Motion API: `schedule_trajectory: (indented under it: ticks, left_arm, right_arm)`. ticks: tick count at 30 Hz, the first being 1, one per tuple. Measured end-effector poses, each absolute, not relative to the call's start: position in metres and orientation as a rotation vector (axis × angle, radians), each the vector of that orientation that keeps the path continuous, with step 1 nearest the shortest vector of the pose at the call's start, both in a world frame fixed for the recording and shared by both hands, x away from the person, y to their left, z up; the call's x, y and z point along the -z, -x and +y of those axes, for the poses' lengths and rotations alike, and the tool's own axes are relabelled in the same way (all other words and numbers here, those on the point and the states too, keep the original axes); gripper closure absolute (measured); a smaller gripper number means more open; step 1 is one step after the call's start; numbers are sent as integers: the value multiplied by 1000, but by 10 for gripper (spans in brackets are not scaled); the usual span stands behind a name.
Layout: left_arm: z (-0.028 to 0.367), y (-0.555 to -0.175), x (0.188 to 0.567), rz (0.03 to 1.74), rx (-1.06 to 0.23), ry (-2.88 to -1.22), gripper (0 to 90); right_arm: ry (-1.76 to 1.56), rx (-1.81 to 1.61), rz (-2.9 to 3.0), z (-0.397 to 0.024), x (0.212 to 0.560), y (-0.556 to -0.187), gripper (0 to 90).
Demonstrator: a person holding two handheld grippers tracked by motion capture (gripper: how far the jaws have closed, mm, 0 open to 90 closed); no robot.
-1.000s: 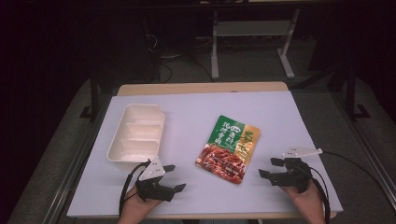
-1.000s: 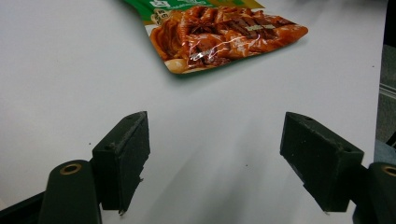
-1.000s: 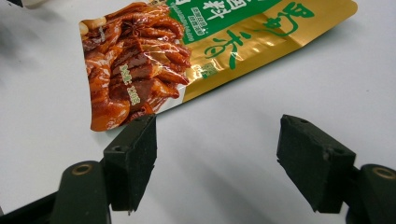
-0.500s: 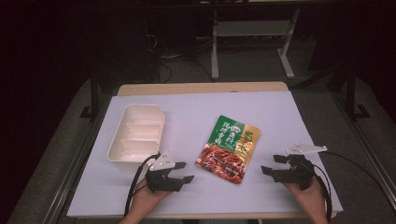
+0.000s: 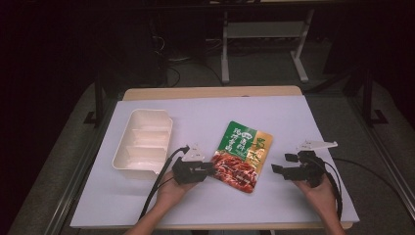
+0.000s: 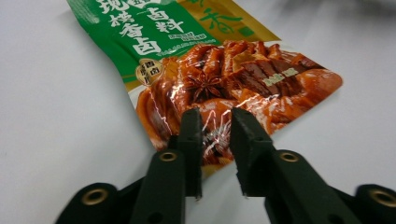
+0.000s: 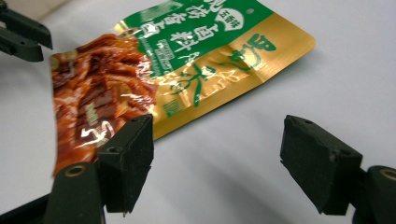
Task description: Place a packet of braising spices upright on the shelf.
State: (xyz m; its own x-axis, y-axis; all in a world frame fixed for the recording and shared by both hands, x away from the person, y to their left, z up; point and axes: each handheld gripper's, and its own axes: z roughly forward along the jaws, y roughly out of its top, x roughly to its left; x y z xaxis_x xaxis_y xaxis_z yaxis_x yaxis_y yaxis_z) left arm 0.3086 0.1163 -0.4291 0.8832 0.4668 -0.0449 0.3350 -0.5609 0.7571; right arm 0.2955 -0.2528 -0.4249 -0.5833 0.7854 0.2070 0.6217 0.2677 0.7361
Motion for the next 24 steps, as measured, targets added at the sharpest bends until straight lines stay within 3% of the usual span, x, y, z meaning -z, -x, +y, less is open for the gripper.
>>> schedule_trajectory:
  ticks: [8, 22, 24]
  left_arm:
    - [103, -319, 441, 574, -181, -2341, 894]
    - [101, -319, 443, 566, -186, -2361, 898]
    - [101, -319, 443, 562, -186, -2362, 898]
  right_arm:
    - [-1384, -1164, 2364, -242, 432, -333, 244]
    - [-1513, -1203, 2386, -229, 446, -374, 270]
    - [-1528, -1251, 2390, -228, 450, -375, 323]
